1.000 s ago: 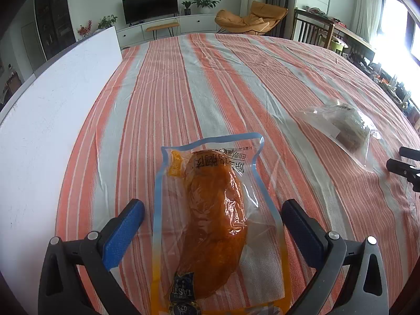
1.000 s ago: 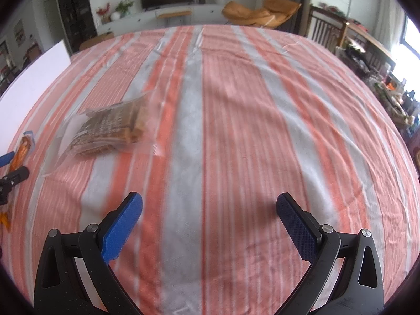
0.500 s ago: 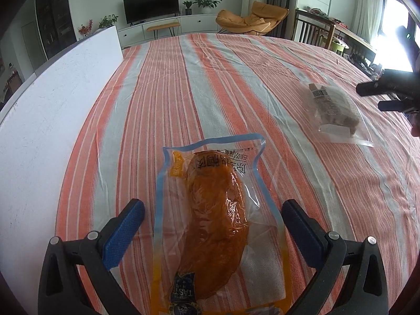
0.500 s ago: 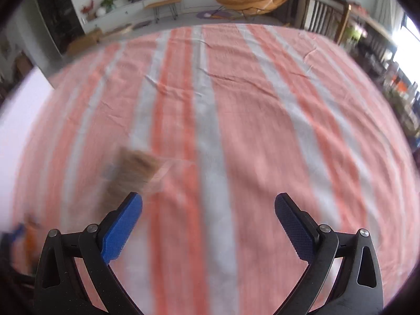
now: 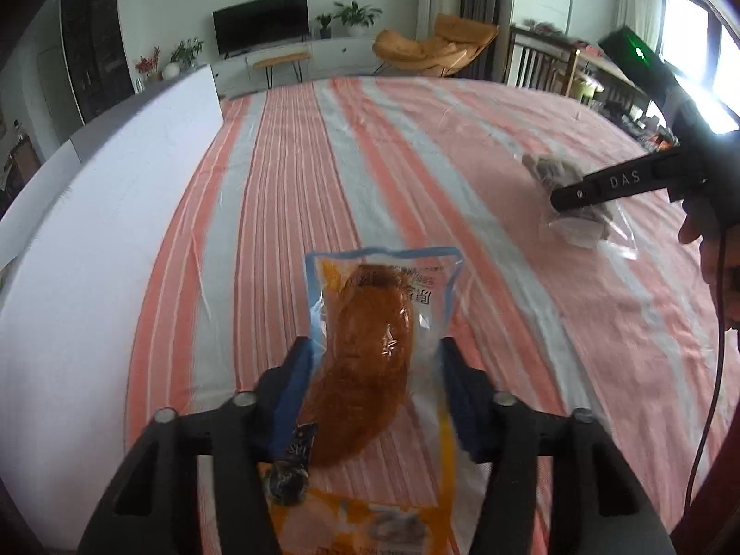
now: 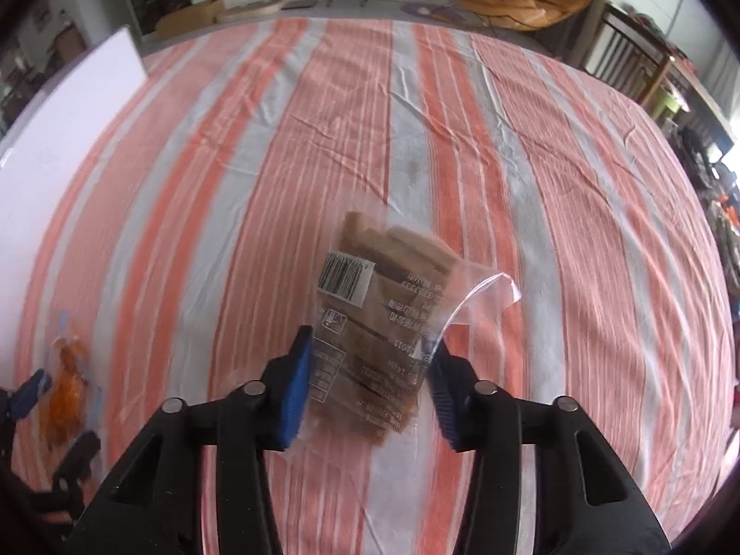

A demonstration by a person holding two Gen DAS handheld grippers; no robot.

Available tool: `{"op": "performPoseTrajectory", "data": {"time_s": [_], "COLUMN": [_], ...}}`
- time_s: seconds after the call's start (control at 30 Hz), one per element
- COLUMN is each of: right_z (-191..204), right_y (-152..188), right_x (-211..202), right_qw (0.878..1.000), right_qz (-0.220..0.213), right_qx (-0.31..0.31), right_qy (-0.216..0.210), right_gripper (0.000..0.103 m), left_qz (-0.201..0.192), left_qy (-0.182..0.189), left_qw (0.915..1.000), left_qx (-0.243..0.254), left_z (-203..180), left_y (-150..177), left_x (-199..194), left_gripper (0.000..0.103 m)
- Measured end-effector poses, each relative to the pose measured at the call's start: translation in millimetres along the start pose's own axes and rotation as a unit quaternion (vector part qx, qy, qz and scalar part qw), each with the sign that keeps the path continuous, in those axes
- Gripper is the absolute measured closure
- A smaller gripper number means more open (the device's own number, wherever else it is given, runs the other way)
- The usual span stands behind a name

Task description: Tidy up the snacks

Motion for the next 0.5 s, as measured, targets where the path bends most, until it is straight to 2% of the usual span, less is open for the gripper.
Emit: {"op": "performPoseTrajectory", "data": {"time_s": [0.03, 0.13, 0.37, 0.5], "right_z": [-3, -18, -19, 12], "right_y": [3, 13, 19, 9], "right_x": [-6, -34, -60, -79], "right_qw": [1.000, 0.998, 0.989, 0.980], "right_qz": [-0.001, -0.019, -0.023, -0.030], "right_qx": [0.004, 0.022, 0.059, 0.064], "right_qy": [-0.011, -0.054, -0.134, -0.184], "right_gripper": [0.057, 0.057, 0.057, 0.057], "left_qz": [-0.001, -0.018, -0.061, -0.107], "left_qy": [0.012, 0.067, 0.120, 0.154], "left_qw": [0.9998, 0.9927, 0.9754, 0.9595], "left_qx": [-0.014, -0.098, -0.175, -0.210], "left_z": [0, 10, 27, 41], "left_y": [0, 7, 1, -26], "left_x": [-3, -12, -47, -93], "left_gripper": [0.063, 0.063, 0.063, 0.063]}}
Point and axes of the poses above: each gripper's, at about its wrist camera, not at the fingertips, and x roughly the way its jaws point, z to its left, y to its underside, the point moved 7 cm from there along x, roughly the way its jaws point, and after that the axes turned 8 degrees about y, right-handed, at the moved point
